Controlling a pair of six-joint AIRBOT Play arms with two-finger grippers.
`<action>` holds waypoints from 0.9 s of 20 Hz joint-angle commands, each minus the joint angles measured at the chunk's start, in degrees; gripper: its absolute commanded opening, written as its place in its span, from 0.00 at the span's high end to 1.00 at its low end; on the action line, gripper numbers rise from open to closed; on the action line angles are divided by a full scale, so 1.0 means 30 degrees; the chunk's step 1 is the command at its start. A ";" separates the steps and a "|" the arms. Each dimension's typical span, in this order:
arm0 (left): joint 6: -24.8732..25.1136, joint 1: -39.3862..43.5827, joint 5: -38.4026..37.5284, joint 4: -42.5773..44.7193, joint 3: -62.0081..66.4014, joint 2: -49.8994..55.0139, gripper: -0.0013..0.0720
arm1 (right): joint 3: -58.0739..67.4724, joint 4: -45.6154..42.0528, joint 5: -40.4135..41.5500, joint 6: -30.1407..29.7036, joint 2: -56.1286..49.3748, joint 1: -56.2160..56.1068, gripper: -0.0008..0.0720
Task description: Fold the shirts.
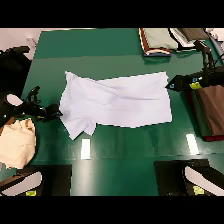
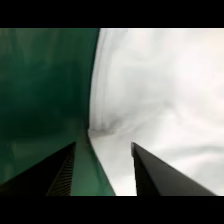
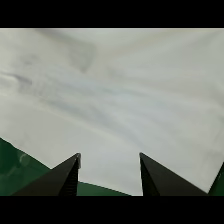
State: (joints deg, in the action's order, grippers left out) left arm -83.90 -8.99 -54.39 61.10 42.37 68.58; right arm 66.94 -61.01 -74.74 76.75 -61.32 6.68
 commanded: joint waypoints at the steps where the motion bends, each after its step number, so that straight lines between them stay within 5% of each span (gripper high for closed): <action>1: 0.0634 -0.0015 0.0940 -0.1858 -0.0670 0.0000 0.39 | -0.0160 0.0058 0.0102 0.0131 0.0146 -0.0175 0.40; 9: 0.0619 0.1661 0.1902 -0.2521 -0.0605 0.1479 0.41 | -0.0168 0.0481 -0.0066 0.0284 0.0153 -0.0160 0.40; 11: 0.0648 0.1763 0.1537 -0.2426 0.0204 0.1443 0.94 | -0.0175 0.0415 -0.0393 0.0284 0.0146 0.0350 0.40; 18: 0.1632 0.1756 0.0262 -0.1370 0.2688 -0.1515 0.94 | -0.5442 -0.0663 -0.2076 0.0350 0.0109 0.5821 0.34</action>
State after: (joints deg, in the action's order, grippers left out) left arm -80.71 -3.90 -52.53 56.47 48.31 67.44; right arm 58.37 -62.15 -79.61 77.67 -60.82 17.72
